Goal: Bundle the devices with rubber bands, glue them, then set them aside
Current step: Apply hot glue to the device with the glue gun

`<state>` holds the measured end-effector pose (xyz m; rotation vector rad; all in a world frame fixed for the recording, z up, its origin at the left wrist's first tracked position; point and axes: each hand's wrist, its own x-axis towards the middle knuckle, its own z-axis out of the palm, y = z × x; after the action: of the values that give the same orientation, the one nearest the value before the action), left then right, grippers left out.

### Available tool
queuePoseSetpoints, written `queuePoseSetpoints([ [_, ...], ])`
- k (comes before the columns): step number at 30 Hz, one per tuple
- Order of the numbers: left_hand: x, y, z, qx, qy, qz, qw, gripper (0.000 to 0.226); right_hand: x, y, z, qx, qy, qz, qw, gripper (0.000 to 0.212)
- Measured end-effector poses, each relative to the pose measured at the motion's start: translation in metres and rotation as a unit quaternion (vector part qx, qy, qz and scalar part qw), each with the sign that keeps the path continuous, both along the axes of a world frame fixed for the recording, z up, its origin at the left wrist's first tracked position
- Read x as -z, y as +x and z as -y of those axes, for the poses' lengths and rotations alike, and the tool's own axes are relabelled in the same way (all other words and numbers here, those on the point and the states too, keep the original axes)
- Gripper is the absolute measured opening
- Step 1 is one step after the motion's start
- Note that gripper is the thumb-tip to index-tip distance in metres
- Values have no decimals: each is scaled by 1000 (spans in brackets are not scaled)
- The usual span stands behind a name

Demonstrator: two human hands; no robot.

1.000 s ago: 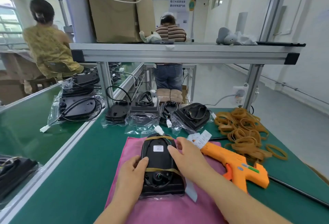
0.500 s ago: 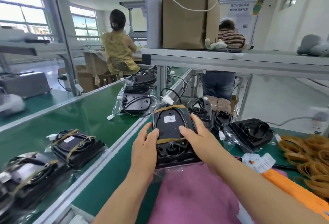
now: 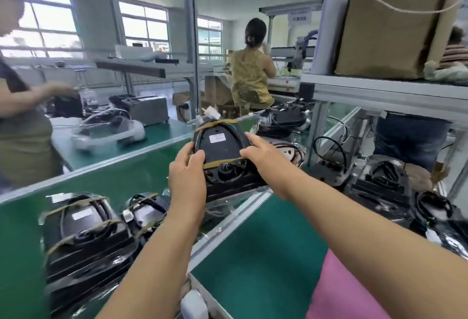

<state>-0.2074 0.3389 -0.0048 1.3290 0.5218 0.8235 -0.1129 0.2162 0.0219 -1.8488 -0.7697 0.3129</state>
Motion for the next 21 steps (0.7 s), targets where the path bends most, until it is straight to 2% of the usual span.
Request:
queuePoseSetpoints([
  [2,1,-5,-20,-27,-6,0,1000,51,-2,-4,-24,-14,-2,8,1000,28],
  [5,6,-12,-48,-74,-2,14,997,37,4,-7,-63,-39,-1,-6,999,37],
  [7,12,-14,-65,-114,15,4,993,44,10,-11,-86,-52,-6,-13,999,33],
  [10,25,-17,-85,-180,67,-54,980,49,21,-16,-116,-66,-22,-31,997,40],
  [13,36,-20,-96,-207,101,-98,968,48,39,-12,-140,-76,-36,-56,995,57],
  [18,49,-19,-108,-219,125,-149,956,49,64,-10,-161,-67,-22,-76,995,48],
  [21,55,-18,-112,-224,139,-217,940,51,76,-12,-171,-70,-24,-90,993,41],
])
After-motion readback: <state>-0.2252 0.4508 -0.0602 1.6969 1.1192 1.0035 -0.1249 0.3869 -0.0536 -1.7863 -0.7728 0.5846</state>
